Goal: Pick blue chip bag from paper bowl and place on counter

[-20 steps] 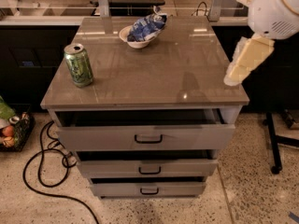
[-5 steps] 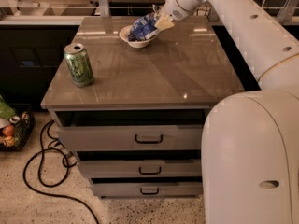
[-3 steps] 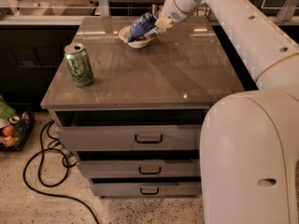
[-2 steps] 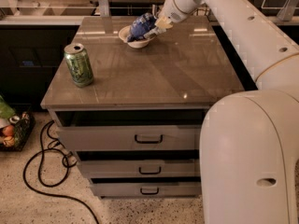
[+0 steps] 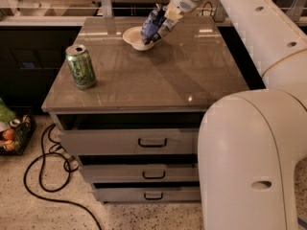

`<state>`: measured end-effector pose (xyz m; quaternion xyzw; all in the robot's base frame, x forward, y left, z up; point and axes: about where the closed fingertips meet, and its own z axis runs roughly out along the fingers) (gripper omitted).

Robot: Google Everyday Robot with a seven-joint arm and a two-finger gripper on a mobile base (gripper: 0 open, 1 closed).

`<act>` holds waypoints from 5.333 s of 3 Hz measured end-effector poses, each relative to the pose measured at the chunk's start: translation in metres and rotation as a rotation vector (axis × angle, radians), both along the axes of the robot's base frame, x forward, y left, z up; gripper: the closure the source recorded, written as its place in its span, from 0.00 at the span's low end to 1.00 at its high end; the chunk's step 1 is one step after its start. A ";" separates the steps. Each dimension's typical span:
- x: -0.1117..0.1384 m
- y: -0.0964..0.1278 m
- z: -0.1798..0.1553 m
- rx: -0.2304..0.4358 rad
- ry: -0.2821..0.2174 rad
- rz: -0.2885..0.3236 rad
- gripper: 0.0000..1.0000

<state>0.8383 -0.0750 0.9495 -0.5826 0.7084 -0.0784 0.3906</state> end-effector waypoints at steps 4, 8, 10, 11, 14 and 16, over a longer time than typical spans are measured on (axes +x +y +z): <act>-0.026 -0.065 0.125 -0.094 -0.205 -0.131 1.00; -0.189 -0.081 0.139 0.238 -0.273 -0.203 1.00; -0.186 -0.059 -0.021 0.292 -0.004 -0.256 1.00; -0.186 -0.057 -0.023 0.292 0.000 -0.255 0.82; -0.188 -0.053 -0.020 0.290 -0.002 -0.249 0.12; -0.188 -0.052 -0.020 0.289 -0.003 -0.246 0.00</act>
Offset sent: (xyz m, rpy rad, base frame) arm 0.0009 -0.0363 0.1375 -0.1030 -0.2494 -0.0673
